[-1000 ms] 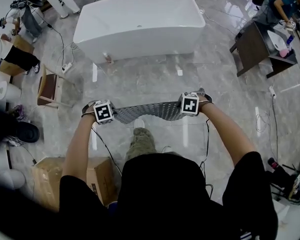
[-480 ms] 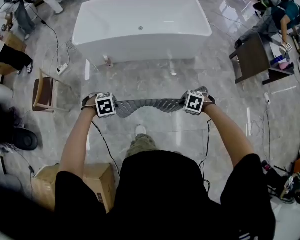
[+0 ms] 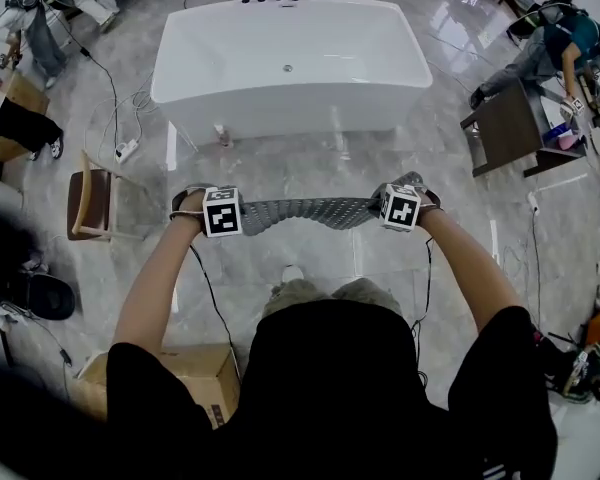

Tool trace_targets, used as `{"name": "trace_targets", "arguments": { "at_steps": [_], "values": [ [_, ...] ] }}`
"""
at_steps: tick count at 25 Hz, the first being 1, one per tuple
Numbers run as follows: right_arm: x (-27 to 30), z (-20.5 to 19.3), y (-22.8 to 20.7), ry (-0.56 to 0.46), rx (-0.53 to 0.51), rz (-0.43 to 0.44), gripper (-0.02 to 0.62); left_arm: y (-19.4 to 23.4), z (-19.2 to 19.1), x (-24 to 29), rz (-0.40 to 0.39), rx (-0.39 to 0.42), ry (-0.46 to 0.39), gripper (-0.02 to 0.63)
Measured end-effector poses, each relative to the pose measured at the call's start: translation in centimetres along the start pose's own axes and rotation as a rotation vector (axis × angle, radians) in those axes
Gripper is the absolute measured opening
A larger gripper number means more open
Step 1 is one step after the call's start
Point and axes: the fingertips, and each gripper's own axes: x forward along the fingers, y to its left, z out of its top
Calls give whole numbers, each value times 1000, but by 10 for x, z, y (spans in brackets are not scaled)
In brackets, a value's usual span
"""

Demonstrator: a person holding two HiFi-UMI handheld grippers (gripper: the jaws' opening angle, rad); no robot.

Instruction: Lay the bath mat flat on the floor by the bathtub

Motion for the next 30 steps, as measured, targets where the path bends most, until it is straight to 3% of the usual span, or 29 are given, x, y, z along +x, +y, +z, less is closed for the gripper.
{"name": "trace_targets", "arguments": {
  "at_steps": [8, 14, 18, 22, 30],
  "values": [
    [15, 7, -28, 3, 78, 17, 26, 21, -11, 3, 40, -24, -11, 31],
    [29, 18, -66, 11, 64, -7, 26, 48, -28, 12, 55, -167, -20, 31],
    [38, 20, -89, 1, 23, -10, 26, 68, -24, 18, 63, -213, -46, 31],
    [48, 34, -114, -27, -59, 5, 26, 87, -40, 32, 29, -273, 3, 31],
    [79, 0, -179, -40, -33, 54, 26, 146, -19, 68, -43, -325, 22, 31]
  ]
}}
